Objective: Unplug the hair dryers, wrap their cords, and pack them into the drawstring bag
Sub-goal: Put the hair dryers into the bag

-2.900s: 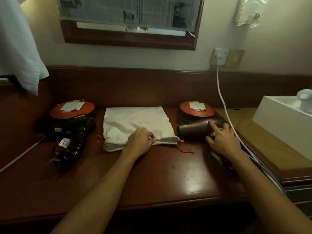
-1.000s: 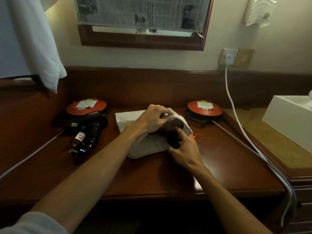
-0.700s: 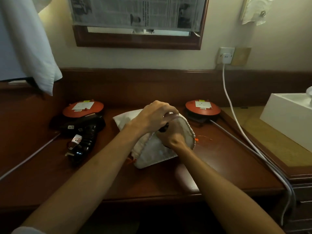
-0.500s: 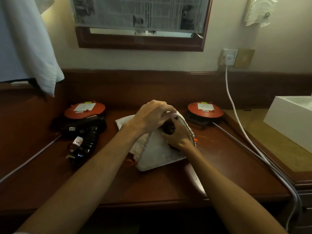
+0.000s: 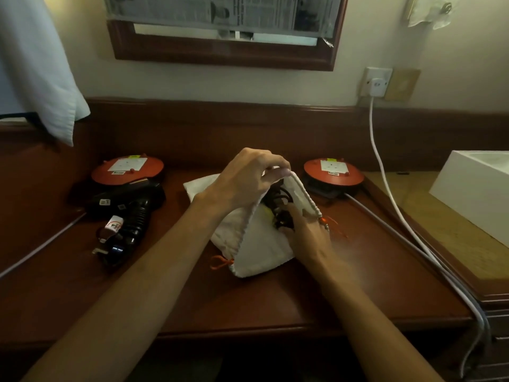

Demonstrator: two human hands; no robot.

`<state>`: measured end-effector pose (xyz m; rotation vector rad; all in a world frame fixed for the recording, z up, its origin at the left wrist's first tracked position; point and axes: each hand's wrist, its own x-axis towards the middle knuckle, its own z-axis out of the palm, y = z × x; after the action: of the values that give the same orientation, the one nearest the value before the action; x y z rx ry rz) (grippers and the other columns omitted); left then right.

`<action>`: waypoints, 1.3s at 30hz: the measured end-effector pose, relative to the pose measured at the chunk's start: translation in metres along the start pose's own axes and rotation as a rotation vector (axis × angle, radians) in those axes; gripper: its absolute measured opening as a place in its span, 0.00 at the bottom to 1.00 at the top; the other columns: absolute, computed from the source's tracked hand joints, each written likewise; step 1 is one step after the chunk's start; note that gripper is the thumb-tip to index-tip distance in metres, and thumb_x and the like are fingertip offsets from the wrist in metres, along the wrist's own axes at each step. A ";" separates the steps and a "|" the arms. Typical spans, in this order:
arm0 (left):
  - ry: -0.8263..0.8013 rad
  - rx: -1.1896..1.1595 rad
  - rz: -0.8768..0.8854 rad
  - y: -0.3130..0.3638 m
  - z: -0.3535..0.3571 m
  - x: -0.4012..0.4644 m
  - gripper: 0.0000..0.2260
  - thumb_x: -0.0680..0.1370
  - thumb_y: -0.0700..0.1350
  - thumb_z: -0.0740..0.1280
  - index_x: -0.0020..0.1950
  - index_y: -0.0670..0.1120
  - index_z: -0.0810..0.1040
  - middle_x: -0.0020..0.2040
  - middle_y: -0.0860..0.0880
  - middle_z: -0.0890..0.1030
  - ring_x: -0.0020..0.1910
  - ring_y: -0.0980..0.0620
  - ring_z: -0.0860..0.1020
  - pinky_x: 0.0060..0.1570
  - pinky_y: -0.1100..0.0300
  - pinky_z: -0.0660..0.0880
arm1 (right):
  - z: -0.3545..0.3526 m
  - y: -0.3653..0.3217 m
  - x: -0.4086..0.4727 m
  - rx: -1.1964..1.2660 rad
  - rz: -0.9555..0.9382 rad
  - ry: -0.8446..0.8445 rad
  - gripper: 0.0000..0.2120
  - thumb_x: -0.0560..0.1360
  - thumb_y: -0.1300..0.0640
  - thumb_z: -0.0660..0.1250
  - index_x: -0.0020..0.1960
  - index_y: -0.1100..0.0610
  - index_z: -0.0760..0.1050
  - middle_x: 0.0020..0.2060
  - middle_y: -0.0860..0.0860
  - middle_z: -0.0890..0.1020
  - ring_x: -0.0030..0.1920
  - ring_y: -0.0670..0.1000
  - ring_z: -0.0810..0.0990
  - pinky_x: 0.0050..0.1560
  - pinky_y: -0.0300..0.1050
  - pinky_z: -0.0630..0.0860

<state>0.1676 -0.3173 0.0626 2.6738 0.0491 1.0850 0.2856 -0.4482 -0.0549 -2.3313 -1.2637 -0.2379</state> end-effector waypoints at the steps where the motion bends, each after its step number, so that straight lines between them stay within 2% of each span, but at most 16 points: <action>1: 0.007 -0.006 0.004 0.002 0.000 0.000 0.09 0.80 0.46 0.70 0.57 0.44 0.85 0.48 0.48 0.86 0.44 0.57 0.81 0.45 0.69 0.72 | 0.002 -0.001 0.002 -0.014 0.006 0.033 0.27 0.77 0.56 0.70 0.73 0.50 0.67 0.65 0.58 0.78 0.62 0.60 0.79 0.55 0.54 0.80; 5: 0.023 -0.026 0.015 0.006 0.000 0.000 0.09 0.80 0.45 0.70 0.56 0.43 0.85 0.47 0.48 0.86 0.43 0.59 0.80 0.45 0.73 0.70 | 0.007 0.000 0.011 -0.016 0.039 0.093 0.24 0.76 0.59 0.70 0.70 0.51 0.71 0.57 0.57 0.84 0.55 0.59 0.84 0.52 0.55 0.82; 11: -0.009 -0.063 -0.025 0.012 0.000 -0.004 0.08 0.79 0.45 0.71 0.55 0.43 0.86 0.46 0.50 0.85 0.42 0.59 0.79 0.43 0.75 0.70 | 0.003 -0.005 0.011 -0.075 0.080 0.038 0.21 0.76 0.51 0.71 0.67 0.54 0.75 0.56 0.56 0.84 0.54 0.57 0.83 0.52 0.51 0.79; 14: -0.143 -0.139 -0.154 0.011 -0.008 -0.010 0.09 0.79 0.51 0.71 0.53 0.47 0.86 0.40 0.56 0.82 0.34 0.61 0.80 0.36 0.69 0.75 | -0.020 -0.013 -0.003 -0.044 0.020 -0.147 0.21 0.77 0.50 0.71 0.67 0.53 0.76 0.58 0.54 0.83 0.55 0.55 0.82 0.53 0.48 0.79; 16: -0.220 -0.249 -0.297 0.000 -0.012 -0.019 0.12 0.77 0.57 0.72 0.50 0.49 0.86 0.34 0.53 0.81 0.26 0.57 0.78 0.29 0.65 0.75 | -0.052 -0.014 -0.023 0.036 -0.037 -0.314 0.19 0.76 0.48 0.72 0.66 0.50 0.79 0.58 0.50 0.83 0.55 0.50 0.82 0.54 0.47 0.80; 17: -0.219 -0.266 -0.348 -0.009 -0.012 -0.024 0.14 0.76 0.59 0.71 0.48 0.49 0.86 0.32 0.53 0.80 0.26 0.57 0.78 0.29 0.63 0.74 | -0.072 -0.013 -0.033 0.137 -0.055 -0.367 0.18 0.76 0.47 0.73 0.64 0.49 0.80 0.56 0.47 0.84 0.53 0.46 0.83 0.54 0.45 0.81; 19: -0.158 -0.176 -0.459 -0.033 -0.004 -0.035 0.16 0.78 0.62 0.68 0.46 0.51 0.85 0.35 0.54 0.82 0.33 0.59 0.80 0.36 0.59 0.76 | -0.117 -0.011 -0.047 0.344 -0.080 -0.381 0.13 0.76 0.50 0.72 0.60 0.49 0.83 0.50 0.44 0.86 0.48 0.41 0.85 0.51 0.44 0.84; 21: -0.090 0.038 -0.627 -0.056 0.017 -0.045 0.16 0.79 0.62 0.65 0.50 0.52 0.83 0.48 0.52 0.83 0.48 0.56 0.80 0.49 0.52 0.79 | -0.146 -0.009 -0.043 0.439 -0.084 -0.239 0.08 0.77 0.55 0.70 0.56 0.52 0.83 0.44 0.45 0.86 0.43 0.42 0.86 0.46 0.41 0.84; 24: -0.136 0.252 -0.814 -0.076 0.057 -0.066 0.20 0.80 0.65 0.59 0.65 0.54 0.75 0.68 0.47 0.73 0.66 0.45 0.71 0.65 0.45 0.71 | -0.143 -0.013 -0.014 0.304 -0.096 0.093 0.06 0.79 0.58 0.69 0.52 0.55 0.84 0.41 0.45 0.85 0.38 0.42 0.83 0.40 0.29 0.77; 25: -0.202 0.261 -0.831 -0.080 0.068 -0.074 0.23 0.80 0.66 0.56 0.69 0.55 0.71 0.72 0.46 0.69 0.70 0.42 0.67 0.70 0.42 0.65 | -0.133 -0.020 -0.002 0.235 -0.107 0.142 0.07 0.79 0.57 0.68 0.53 0.55 0.84 0.42 0.47 0.85 0.38 0.42 0.81 0.40 0.26 0.72; 26: -0.286 0.265 -0.834 -0.085 0.078 -0.082 0.27 0.80 0.68 0.53 0.73 0.56 0.67 0.77 0.45 0.63 0.75 0.40 0.62 0.74 0.39 0.56 | -0.119 -0.025 0.011 0.160 -0.129 0.150 0.08 0.80 0.57 0.67 0.55 0.55 0.83 0.45 0.49 0.86 0.40 0.44 0.81 0.41 0.29 0.71; 28: -0.437 0.289 -0.836 -0.095 0.091 -0.094 0.33 0.79 0.71 0.46 0.80 0.58 0.56 0.83 0.47 0.50 0.81 0.39 0.46 0.76 0.35 0.38 | -0.084 -0.037 0.040 0.012 -0.204 0.058 0.12 0.81 0.58 0.64 0.61 0.54 0.81 0.55 0.50 0.85 0.52 0.48 0.80 0.50 0.38 0.73; 29: -0.468 0.297 -0.830 -0.100 0.093 -0.097 0.34 0.79 0.72 0.44 0.81 0.58 0.52 0.83 0.48 0.46 0.81 0.40 0.41 0.75 0.35 0.34 | -0.064 -0.041 0.052 -0.062 -0.253 -0.020 0.14 0.81 0.60 0.63 0.64 0.54 0.80 0.61 0.49 0.83 0.59 0.50 0.78 0.57 0.43 0.72; 32: -0.500 0.312 -0.799 -0.107 0.091 -0.100 0.36 0.77 0.74 0.42 0.82 0.59 0.48 0.83 0.50 0.41 0.80 0.38 0.35 0.74 0.35 0.31 | -0.010 -0.039 0.079 -0.321 -0.362 -0.203 0.19 0.80 0.61 0.62 0.70 0.53 0.75 0.71 0.49 0.76 0.70 0.54 0.69 0.70 0.54 0.65; 35: -0.546 0.337 -0.805 -0.114 0.087 -0.100 0.36 0.76 0.75 0.41 0.81 0.62 0.44 0.83 0.53 0.38 0.79 0.37 0.33 0.74 0.36 0.31 | 0.015 -0.033 0.089 -0.461 -0.354 -0.232 0.25 0.81 0.57 0.59 0.77 0.55 0.65 0.77 0.53 0.65 0.75 0.58 0.64 0.72 0.57 0.63; 39: -0.570 0.323 -0.806 -0.119 0.088 -0.097 0.36 0.76 0.75 0.42 0.81 0.62 0.42 0.82 0.54 0.36 0.78 0.38 0.30 0.73 0.37 0.29 | 0.033 -0.040 0.081 -0.833 -0.378 -0.345 0.31 0.82 0.46 0.57 0.81 0.59 0.55 0.81 0.59 0.51 0.80 0.64 0.46 0.77 0.63 0.52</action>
<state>0.1657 -0.2342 -0.0939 2.6709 1.1463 0.0634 0.2957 -0.3538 -0.0414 -2.8615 -2.0850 -0.6020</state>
